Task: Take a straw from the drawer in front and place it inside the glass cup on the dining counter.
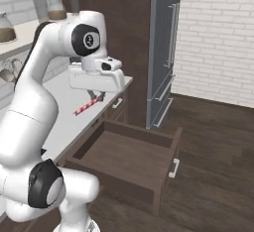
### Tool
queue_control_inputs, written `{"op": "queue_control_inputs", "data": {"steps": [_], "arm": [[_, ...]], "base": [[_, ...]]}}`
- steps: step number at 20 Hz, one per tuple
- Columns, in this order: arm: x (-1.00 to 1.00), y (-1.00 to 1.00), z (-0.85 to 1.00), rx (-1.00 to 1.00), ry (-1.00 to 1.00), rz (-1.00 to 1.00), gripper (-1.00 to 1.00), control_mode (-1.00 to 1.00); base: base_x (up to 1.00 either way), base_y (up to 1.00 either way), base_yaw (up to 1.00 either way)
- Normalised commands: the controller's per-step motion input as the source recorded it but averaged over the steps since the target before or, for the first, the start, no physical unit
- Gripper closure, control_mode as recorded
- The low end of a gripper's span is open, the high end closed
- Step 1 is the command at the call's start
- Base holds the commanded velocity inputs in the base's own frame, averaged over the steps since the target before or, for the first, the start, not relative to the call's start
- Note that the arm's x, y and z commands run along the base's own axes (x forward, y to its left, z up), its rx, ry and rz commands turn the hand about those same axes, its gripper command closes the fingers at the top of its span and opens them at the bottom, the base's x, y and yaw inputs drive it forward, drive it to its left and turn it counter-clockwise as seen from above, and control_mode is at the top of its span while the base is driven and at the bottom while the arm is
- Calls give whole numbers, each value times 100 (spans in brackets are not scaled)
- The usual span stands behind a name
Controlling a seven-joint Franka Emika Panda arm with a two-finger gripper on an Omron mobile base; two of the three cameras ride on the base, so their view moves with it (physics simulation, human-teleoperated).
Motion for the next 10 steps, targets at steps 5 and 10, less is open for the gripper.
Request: {"op": "queue_control_inputs", "data": {"steps": [5, 10], "arm": [[-20, 17, 0, 0, -41, 1, 100, -100], [-3, 13, 0, -2, -44, 0, 100, -100]], "base": [[0, 0, 0], [0, 0, 0]]}}
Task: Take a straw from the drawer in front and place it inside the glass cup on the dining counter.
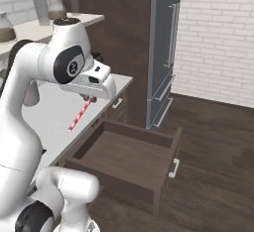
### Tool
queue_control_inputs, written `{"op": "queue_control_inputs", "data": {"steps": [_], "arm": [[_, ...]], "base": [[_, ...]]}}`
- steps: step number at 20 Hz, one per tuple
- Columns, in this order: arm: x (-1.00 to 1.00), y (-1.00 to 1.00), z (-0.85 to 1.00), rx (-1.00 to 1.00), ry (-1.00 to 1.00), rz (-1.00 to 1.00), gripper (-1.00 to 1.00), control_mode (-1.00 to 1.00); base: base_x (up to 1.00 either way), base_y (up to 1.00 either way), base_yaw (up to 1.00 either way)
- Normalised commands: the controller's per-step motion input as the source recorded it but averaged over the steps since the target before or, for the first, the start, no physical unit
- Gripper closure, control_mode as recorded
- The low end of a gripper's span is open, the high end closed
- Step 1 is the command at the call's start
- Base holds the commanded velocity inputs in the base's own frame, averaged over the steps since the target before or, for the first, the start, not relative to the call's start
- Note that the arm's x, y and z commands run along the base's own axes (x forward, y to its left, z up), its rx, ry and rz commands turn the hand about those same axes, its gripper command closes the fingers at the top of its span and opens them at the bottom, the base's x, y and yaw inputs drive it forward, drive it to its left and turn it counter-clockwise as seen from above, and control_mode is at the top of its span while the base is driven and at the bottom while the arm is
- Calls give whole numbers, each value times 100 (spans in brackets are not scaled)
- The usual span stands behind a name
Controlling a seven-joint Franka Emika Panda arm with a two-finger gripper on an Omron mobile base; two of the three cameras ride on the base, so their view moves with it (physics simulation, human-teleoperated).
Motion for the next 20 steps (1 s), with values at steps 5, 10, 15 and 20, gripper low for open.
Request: {"op": "queue_control_inputs", "data": {"steps": [5, 10, 15, 20], "arm": [[-1, 2, 0, -16, -40, 0, 100, -100], [-2, 0, 0, -17, -15, 0, 100, 100], [0, 0, 0, 0, 0, 0, 100, 100], [0, 0, 0, 0, 0, 0, 100, 100]], "base": [[0, 0, 0], [-5, -1, 0], [-84, -57, -2], [-71, -100, -1]]}}
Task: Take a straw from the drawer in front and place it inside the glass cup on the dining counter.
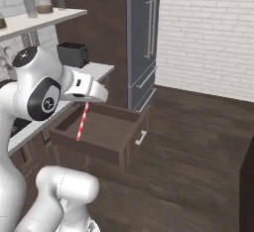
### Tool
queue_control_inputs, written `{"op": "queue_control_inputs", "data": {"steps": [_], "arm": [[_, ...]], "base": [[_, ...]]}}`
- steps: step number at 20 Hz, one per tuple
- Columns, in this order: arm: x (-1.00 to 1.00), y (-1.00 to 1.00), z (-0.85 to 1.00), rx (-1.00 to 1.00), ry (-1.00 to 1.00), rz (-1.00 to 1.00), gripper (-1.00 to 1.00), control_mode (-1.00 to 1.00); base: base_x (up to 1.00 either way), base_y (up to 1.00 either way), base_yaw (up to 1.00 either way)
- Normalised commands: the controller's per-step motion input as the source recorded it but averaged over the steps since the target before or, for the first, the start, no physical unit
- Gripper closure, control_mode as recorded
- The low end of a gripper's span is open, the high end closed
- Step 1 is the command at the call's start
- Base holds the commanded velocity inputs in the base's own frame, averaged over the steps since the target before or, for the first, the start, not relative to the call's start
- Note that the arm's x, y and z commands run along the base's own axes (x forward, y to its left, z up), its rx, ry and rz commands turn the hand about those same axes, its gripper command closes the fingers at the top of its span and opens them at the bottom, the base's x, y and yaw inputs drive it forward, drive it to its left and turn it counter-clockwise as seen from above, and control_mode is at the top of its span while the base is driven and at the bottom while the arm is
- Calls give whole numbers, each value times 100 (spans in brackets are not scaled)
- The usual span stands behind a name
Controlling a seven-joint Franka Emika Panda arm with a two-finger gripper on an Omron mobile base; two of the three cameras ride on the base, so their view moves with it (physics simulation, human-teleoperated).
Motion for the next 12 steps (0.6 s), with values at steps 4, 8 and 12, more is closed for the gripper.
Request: {"op": "queue_control_inputs", "data": {"steps": [4, 8, 12], "arm": [[0, 0, 0, 0, 0, 0, 100, 100], [0, 0, 0, 0, 0, 0, 100, 100], [0, 0, 0, 0, 0, 0, 100, 100]], "base": [[-5, -100, 0], [18, -100, 3], [82, -100, 3]]}}
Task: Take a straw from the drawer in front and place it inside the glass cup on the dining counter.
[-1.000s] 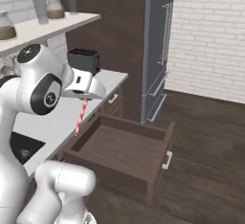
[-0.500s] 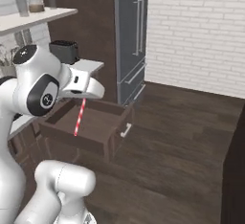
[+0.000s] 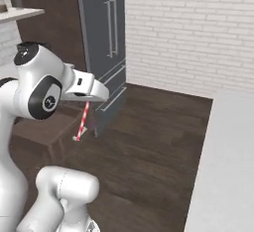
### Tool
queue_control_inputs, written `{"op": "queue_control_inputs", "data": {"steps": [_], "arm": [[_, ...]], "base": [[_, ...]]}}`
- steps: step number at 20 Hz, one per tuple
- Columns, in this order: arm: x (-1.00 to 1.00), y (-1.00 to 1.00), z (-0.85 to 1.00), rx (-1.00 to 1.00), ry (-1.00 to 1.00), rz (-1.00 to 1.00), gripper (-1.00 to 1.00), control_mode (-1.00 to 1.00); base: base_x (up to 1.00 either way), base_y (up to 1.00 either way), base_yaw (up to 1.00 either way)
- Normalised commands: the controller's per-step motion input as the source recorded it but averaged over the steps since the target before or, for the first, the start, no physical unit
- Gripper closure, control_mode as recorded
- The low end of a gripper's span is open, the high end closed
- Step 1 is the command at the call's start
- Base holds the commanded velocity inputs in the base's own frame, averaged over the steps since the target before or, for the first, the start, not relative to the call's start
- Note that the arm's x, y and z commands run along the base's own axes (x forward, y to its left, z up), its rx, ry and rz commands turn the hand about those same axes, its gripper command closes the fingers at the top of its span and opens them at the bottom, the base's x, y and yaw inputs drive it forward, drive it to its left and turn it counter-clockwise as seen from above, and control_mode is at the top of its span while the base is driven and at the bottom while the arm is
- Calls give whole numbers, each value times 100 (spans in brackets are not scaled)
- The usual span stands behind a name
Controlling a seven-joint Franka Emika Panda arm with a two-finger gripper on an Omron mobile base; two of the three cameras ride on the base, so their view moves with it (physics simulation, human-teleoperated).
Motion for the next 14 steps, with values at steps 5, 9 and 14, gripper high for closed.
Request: {"op": "queue_control_inputs", "data": {"steps": [5, 9, 14], "arm": [[0, 0, 0, 0, 0, 0, 100, 100], [0, 0, 0, 0, 0, 0, 100, 100], [0, 0, 0, 0, 0, 0, 100, 100]], "base": [[100, -64, 0], [100, -58, 0], [100, -26, -2]]}}
